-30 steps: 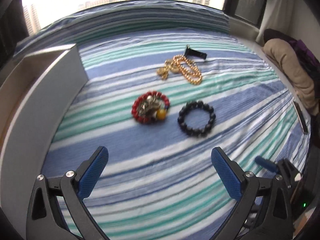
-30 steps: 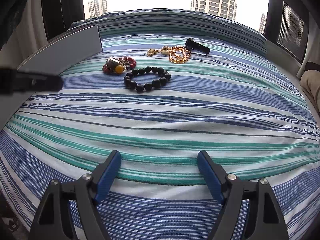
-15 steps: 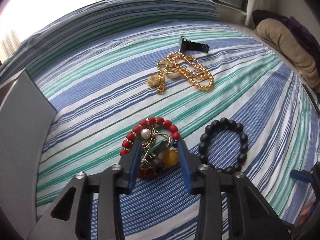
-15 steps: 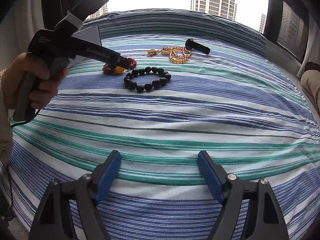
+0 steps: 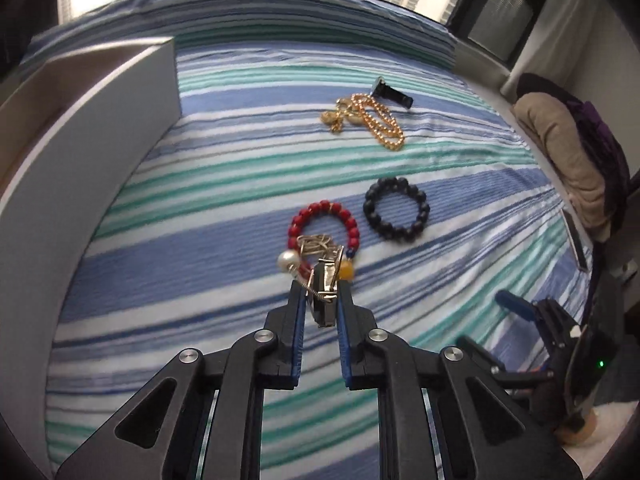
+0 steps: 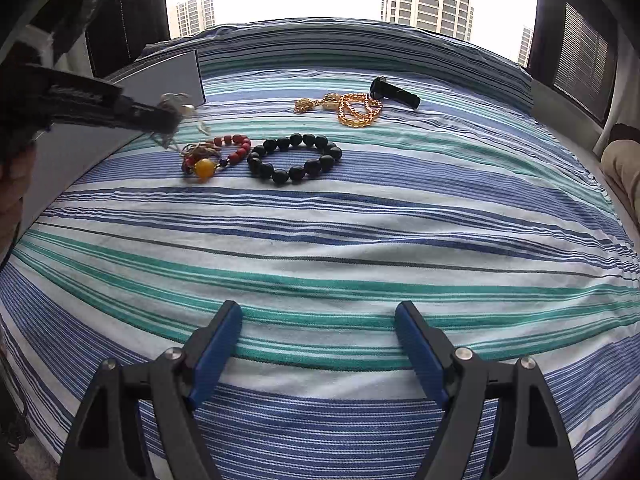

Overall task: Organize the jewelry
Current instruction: 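Pull the gold chain free of the red bracelet and release it on the bed, then grasp the coiled gold chain with the left tool while the right tool grasps the black bead bracelet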

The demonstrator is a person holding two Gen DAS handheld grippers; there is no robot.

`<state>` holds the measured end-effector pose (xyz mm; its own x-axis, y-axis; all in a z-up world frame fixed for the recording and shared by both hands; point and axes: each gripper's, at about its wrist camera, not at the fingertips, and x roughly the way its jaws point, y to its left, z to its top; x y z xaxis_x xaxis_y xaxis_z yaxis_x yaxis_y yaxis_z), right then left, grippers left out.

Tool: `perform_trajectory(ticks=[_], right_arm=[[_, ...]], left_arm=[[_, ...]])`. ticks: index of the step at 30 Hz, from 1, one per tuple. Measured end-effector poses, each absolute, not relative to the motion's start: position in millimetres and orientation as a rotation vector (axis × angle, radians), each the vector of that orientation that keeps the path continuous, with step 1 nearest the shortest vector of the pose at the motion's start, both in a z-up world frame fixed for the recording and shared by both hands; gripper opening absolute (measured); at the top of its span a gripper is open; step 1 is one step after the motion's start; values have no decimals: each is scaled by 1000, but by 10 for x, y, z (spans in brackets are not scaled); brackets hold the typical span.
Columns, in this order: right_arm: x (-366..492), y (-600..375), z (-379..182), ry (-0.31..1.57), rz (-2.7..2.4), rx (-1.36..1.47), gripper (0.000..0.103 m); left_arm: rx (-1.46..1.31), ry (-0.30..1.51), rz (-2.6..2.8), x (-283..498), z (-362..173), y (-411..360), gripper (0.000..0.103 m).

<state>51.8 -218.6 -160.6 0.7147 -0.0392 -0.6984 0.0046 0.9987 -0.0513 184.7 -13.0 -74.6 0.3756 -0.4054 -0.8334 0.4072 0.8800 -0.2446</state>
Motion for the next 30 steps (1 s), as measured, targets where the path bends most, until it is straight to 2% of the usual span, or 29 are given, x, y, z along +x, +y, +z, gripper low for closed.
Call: perform_trajectory(ticks=[8,9,10,13,16,23,30], right_arm=[[516,-2186,-1607,774,-25,-47,81],[517,-2185,-1607,774,-25,-48,81],[518,-2184,-1607,774,-25,-48,81],[518,-2183,-1608,774,-25,-47,81],[518,-2182,-1609,774,-25,-48,81],[517,-2184,-1609,774,-25,-48,81],[530,-2193,-1597,789,-20,-45,81]], left_arm=[[-111,1132,-321,1465,-1001,724,14],[-127,1130,-301,1451,-1013,790,18],[-142,1126,-288,1450,-1020,848,32],[-179,1096,-285,1440,-984,914,58],[-153,1068,-315,1420,-914,847,69],[66,1024,-390,1395,-907,336,72],[135,1042,-375,1538,-1147,145,72]])
